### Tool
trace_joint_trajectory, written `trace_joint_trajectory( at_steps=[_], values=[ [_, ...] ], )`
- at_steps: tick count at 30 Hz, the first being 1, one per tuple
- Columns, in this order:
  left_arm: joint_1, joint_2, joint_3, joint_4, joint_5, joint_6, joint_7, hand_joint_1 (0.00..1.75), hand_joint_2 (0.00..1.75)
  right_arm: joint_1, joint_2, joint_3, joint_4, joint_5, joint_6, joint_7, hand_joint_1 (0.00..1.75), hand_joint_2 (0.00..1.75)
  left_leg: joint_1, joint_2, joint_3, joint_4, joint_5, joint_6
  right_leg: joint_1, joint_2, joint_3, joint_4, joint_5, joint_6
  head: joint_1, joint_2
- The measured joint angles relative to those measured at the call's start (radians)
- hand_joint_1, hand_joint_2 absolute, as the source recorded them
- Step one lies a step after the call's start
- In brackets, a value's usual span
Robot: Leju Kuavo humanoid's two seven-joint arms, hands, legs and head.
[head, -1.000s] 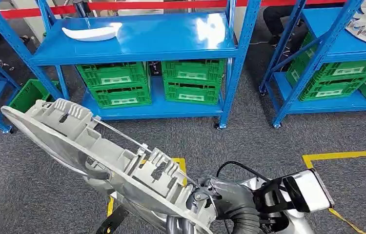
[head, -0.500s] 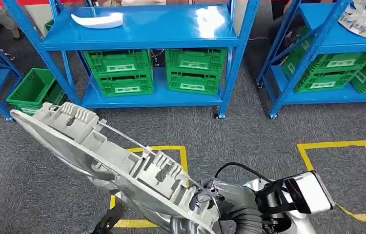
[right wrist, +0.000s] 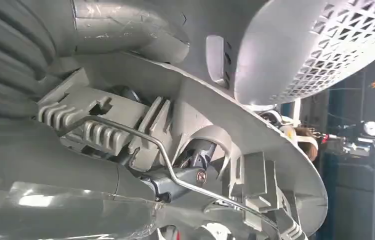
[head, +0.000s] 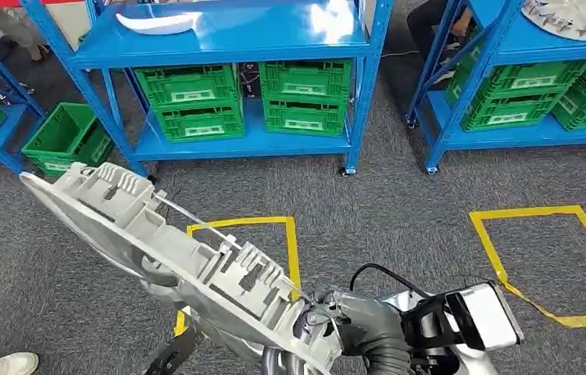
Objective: Take the parts from the cabinet and place them on the table.
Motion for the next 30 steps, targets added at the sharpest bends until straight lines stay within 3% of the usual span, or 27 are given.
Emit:
trace_joint_trajectory(
  at_steps=[1, 2, 5, 6, 7, 8, 9, 10, 11, 12, 13, 14, 15, 16, 17, 20, 21, 22, 23, 24, 25, 26, 27, 28, 29, 30],
  values=[
    [-0.004, 0.002, 0.000, -0.004, -0.001, 0.001, 0.003, 0.00, 1.75, 0.003, 0.002, 0.000, -0.004, 0.005, 0.001, -0.003, 1.75, 1.75, -0.002, -0.005, 0.058, -0.092, -0.042, 0.008, 0.003, 0.000, -0.005, 0.000, 0.008, 0.006, 0.000, 0.000],
    [-0.006, 0.002, 0.000, -0.007, -0.002, 0.003, 0.003, 0.00, 1.75, 0.002, 0.002, 0.000, -0.008, 0.009, 0.002, -0.004, 1.75, 1.75, -0.006, -0.008, 0.093, -0.154, -0.060, 0.013, 0.006, -0.002, -0.007, 0.000, 0.017, 0.014, 0.002, 0.000],
    [-0.005, 0.005, 0.000, -0.007, -0.002, 0.004, 0.005, 0.00, 1.75, 0.004, 0.003, 0.000, -0.013, 0.011, 0.004, -0.007, 1.75, 1.75, -0.017, -0.006, 0.078, -0.154, -0.041, 0.032, 0.002, -0.003, -0.011, -0.011, 0.046, 0.038, 0.001, 0.000],
    [-0.006, 0.005, 0.000, -0.008, -0.001, 0.004, 0.005, 0.00, 1.75, 0.004, 0.002, -0.001, -0.013, 0.011, 0.004, -0.007, 1.75, 1.75, -0.005, 0.002, 0.074, -0.165, -0.023, 0.043, 0.001, -0.003, -0.023, -0.002, 0.033, 0.036, 0.002, 0.000],
    [-0.008, 0.003, 0.000, -0.010, -0.001, 0.004, 0.006, 0.00, 1.75, 0.005, 0.002, -0.002, -0.014, 0.011, 0.004, -0.008, 1.75, 1.75, -0.009, 0.003, 0.057, -0.165, -0.013, 0.052, 0.004, -0.001, -0.044, 0.031, -0.009, 0.025, 0.002, 0.000],
    [-0.009, 0.005, 0.000, -0.014, -0.001, 0.005, 0.005, 0.00, 1.75, 0.006, 0.002, -0.002, -0.014, 0.012, 0.004, -0.011, 1.75, 1.75, -0.010, 0.004, 0.038, -0.163, 0.001, 0.059, 0.004, 0.000, -0.072, 0.102, -0.070, 0.011, 0.006, 0.000],
    [-0.009, 0.005, 0.000, -0.014, -0.001, 0.006, 0.005, 0.00, 1.75, 0.007, 0.001, -0.002, -0.014, 0.013, 0.004, -0.014, 1.75, 1.75, -0.012, 0.005, 0.022, -0.162, 0.013, 0.060, 0.003, -0.001, -0.093, 0.182, -0.118, 0.006, 0.006, 0.000],
    [-0.007, 0.005, 0.000, -0.014, -0.001, 0.006, 0.005, 0.00, 1.75, 0.008, 0.000, -0.002, -0.014, 0.015, 0.004, -0.017, 1.75, 1.75, -0.015, 0.005, 0.008, -0.161, 0.024, 0.060, 0.003, 0.000, -0.109, 0.259, -0.152, 0.007, 0.006, 0.000],
    [-0.007, 0.005, 0.000, -0.014, -0.001, 0.006, 0.005, 0.00, 1.75, 0.009, -0.001, -0.002, -0.014, 0.018, 0.004, -0.018, 1.75, 1.75, -0.019, 0.006, -0.008, -0.159, 0.035, 0.061, 0.003, -0.001, -0.115, 0.318, -0.162, 0.015, 0.006, 0.000],
    [-0.006, 0.005, 0.000, -0.014, -0.001, 0.006, 0.005, 0.00, 1.75, 0.009, -0.001, -0.002, -0.014, 0.020, 0.004, -0.019, 1.75, 1.75, -0.021, 0.007, -0.024, -0.155, 0.044, 0.061, 0.003, -0.001, -0.101, 0.329, -0.146, 0.027, 0.006, 0.000],
    [-0.006, 0.004, 0.000, -0.014, -0.001, 0.006, 0.005, 0.00, 1.75, 0.009, -0.001, -0.002, -0.014, 0.022, 0.004, -0.021, 1.75, 1.75, -0.024, 0.007, -0.039, -0.150, 0.052, 0.060, 0.004, 0.000, -0.064, 0.298, -0.116, 0.038, 0.006, 0.000],
    [-0.007, 0.004, 0.000, -0.014, -0.001, 0.006, 0.005, 0.00, 1.75, 0.008, -0.001, -0.002, -0.014, 0.026, 0.004, -0.023, 1.75, 1.75, -0.027, 0.006, -0.055, -0.143, 0.059, 0.059, 0.006, -0.001, -0.010, 0.225, -0.087, 0.043, 0.006, 0.000],
    [-0.007, 0.004, 0.000, -0.014, -0.001, 0.006, 0.005, 0.00, 1.75, 0.008, -0.001, -0.002, -0.015, 0.028, 0.004, -0.024, 1.75, 1.75, -0.028, 0.005, -0.066, -0.135, 0.065, 0.058, 0.010, 0.000, 0.053, 0.133, -0.074, 0.036, 0.006, 0.000],
    [-0.006, 0.000, 0.000, -0.015, -0.002, 0.006, 0.005, 0.00, 1.75, 0.007, -0.001, -0.003, -0.016, 0.029, 0.004, -0.026, 1.75, 1.75, -0.028, 0.005, -0.078, -0.128, 0.070, 0.055, 0.016, -0.001, 0.113, 0.036, -0.098, 0.014, 0.005, 0.000],
    [-0.006, 0.000, 0.000, -0.015, -0.002, 0.006, 0.005, 0.00, 1.75, 0.008, -0.001, -0.003, -0.019, 0.031, 0.004, -0.026, 1.75, 1.75, -0.032, 0.005, -0.085, -0.126, 0.078, 0.049, 0.019, -0.002, 0.154, -0.031, -0.119, 0.008, 0.005, 0.000],
    [-0.002, 0.000, 0.000, -0.016, -0.002, 0.006, 0.005, 0.00, 1.75, 0.007, -0.001, -0.005, -0.021, 0.032, 0.004, -0.030, 1.75, 1.75, -0.022, 0.005, -0.094, -0.136, 0.109, 0.035, 0.028, -0.001, 0.138, -0.030, -0.102, 0.007, 0.006, 0.000],
    [0.001, 0.000, -0.001, -0.016, -0.003, 0.006, 0.005, 0.00, 1.75, 0.008, -0.001, -0.005, -0.021, 0.032, 0.004, -0.031, 1.75, 1.75, -0.029, 0.002, -0.099, -0.136, 0.118, 0.029, 0.016, -0.002, 0.120, -0.041, -0.085, -0.002, 0.005, 0.000],
    [0.004, 0.000, -0.002, -0.016, -0.003, 0.006, 0.005, 0.00, 1.75, 0.005, -0.001, -0.005, -0.021, 0.034, 0.004, -0.031, 1.75, 1.75, -0.022, -0.002, -0.110, -0.126, 0.081, 0.019, 0.009, -0.005, 0.122, -0.040, -0.072, -0.006, 0.006, 0.000],
    [0.006, 0.003, -0.002, -0.016, -0.003, 0.006, 0.005, 0.00, 1.75, 0.004, 0.000, -0.005, -0.021, 0.034, 0.004, -0.032, 1.75, 1.75, -0.015, -0.002, -0.117, -0.090, 0.023, 0.009, 0.009, -0.005, 0.110, -0.040, -0.063, -0.012, 0.002, 0.000],
    [0.006, 0.006, -0.002, -0.016, -0.003, 0.007, 0.005, 0.00, 1.75, 0.004, 0.000, -0.005, -0.021, 0.036, 0.004, -0.035, 1.75, 1.75, -0.007, -0.001, -0.132, -0.013, -0.050, 0.000, 0.008, -0.006, 0.097, -0.039, -0.052, -0.018, -0.002, 0.000],
    [0.006, 0.008, -0.003, -0.016, -0.003, 0.007, 0.005, 0.00, 1.75, 0.002, 0.001, -0.005, -0.021, 0.038, 0.005, -0.039, 1.75, 1.75, -0.003, -0.001, -0.150, 0.072, -0.104, -0.007, 0.008, -0.007, 0.083, -0.035, -0.041, -0.018, 0.000, 0.000],
    [0.006, 0.008, -0.003, -0.016, -0.005, 0.007, 0.005, 0.00, 1.75, 0.002, 0.001, -0.005, -0.021, 0.041, 0.006, -0.040, 1.75, 1.75, -0.001, -0.001, -0.163, 0.147, -0.130, -0.012, 0.008, -0.007, 0.067, -0.031, -0.031, -0.017, -0.001, 0.000],
    [0.006, 0.007, -0.005, -0.016, -0.008, 0.007, 0.005, 0.00, 1.75, 0.002, 0.001, -0.005, -0.021, 0.045, 0.008, -0.041, 1.75, 1.75, 0.003, -0.001, -0.163, 0.196, -0.121, -0.016, 0.006, -0.007, 0.050, -0.027, -0.022, -0.014, -0.002, 0.000],
    [0.006, 0.008, -0.005, -0.016, -0.012, 0.007, 0.006, 0.00, 1.75, 0.002, 0.001, -0.004, -0.021, 0.046, 0.009, -0.041, 1.75, 1.75, 0.008, -0.001, -0.146, 0.199, -0.088, -0.019, 0.005, -0.007, 0.033, -0.021, -0.013, -0.011, -0.001, 0.000],
    [0.004, 0.008, -0.005, -0.016, -0.015, 0.004, 0.008, 0.00, 1.75, 0.001, 0.001, -0.003, -0.021, 0.046, 0.009, -0.040, 1.75, 1.75, 0.011, -0.001, -0.107, 0.162, -0.043, -0.022, 0.001, -0.007, 0.015, -0.013, -0.005, -0.005, -0.001, 0.000],
    [0.002, 0.008, -0.006, -0.016, -0.020, 0.002, 0.011, 0.00, 1.75, 0.001, 0.001, -0.003, -0.021, 0.047, 0.010, -0.039, 1.75, 1.75, 0.014, -0.001, -0.045, 0.085, -0.010, -0.024, -0.002, -0.006, -0.003, -0.003, 0.001, 0.003, -0.002, 0.000]
  ],
)
